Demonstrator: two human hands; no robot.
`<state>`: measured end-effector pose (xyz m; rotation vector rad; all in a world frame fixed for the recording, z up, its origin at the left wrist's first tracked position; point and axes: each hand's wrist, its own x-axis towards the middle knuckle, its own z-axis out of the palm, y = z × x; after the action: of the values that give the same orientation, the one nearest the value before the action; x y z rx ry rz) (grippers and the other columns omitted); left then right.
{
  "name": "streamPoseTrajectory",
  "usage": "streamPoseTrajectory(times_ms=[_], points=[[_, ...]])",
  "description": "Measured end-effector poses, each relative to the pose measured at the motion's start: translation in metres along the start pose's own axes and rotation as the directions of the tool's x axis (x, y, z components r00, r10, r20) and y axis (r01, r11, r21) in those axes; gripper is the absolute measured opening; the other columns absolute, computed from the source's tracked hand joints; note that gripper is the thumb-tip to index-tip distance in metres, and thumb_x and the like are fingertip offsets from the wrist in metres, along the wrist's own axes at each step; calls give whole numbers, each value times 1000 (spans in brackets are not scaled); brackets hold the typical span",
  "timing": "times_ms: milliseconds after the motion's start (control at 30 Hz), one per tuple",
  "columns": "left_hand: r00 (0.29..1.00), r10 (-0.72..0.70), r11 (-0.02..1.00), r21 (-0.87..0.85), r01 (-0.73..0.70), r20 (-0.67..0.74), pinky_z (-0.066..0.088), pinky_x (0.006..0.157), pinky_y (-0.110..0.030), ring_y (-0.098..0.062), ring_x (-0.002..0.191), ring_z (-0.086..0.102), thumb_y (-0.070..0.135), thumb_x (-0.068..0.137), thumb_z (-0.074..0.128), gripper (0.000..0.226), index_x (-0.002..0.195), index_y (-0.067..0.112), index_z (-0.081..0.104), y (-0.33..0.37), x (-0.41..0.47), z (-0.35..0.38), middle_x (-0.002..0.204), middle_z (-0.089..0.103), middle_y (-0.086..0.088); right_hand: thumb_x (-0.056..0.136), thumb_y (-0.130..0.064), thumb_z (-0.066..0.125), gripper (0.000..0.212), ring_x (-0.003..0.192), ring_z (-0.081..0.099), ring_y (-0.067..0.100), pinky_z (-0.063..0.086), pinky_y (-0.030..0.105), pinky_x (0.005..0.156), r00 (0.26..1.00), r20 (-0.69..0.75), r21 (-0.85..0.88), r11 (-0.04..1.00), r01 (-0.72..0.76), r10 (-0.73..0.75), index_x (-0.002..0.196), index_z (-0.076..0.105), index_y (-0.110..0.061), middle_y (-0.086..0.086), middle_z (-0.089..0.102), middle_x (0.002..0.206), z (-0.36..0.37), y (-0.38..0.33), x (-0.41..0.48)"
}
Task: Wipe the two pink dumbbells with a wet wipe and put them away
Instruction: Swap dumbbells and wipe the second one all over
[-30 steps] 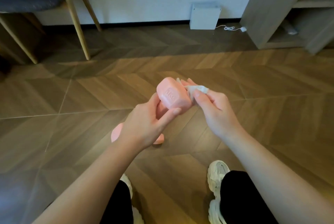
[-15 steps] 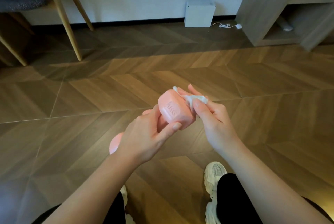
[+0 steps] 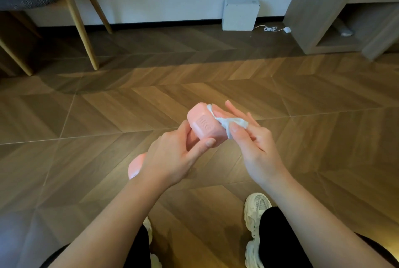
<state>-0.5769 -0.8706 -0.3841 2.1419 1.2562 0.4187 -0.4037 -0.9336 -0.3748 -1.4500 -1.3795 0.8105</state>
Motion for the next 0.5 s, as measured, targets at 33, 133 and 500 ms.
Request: streamPoseTrajectory(times_ms=[33,133,500], points=[[1000,19,1000,22,-19,8,34,55,-27,-8,63,51,88,68,23,57,101,44,39,0,0,-1,65,53,13,100,-28,36,36,141,33,-5,7,49,123,1000,-10,-16,999,-29,29,121,61,-44,-28,58,134,0,1,3],[998,60,995,77,-63,35,33,57,-31,-9,65,49,90,66,22,57,99,45,35,1,-2,1,71,55,14,100,-31,35,37,141,31,-7,5,48,123,998,-15,-29,997,-65,65,119,61,-48,-30,57,134,4,-3,10],[1000,-3,1000,-26,3,-14,33,56,-29,-8,63,52,88,68,23,62,101,40,44,-1,0,0,63,53,13,100,-35,33,39,144,31,1,4,48,123,996,-12,-74,994,85,-86,130,58,-37,-18,56,140,6,-5,-3]])
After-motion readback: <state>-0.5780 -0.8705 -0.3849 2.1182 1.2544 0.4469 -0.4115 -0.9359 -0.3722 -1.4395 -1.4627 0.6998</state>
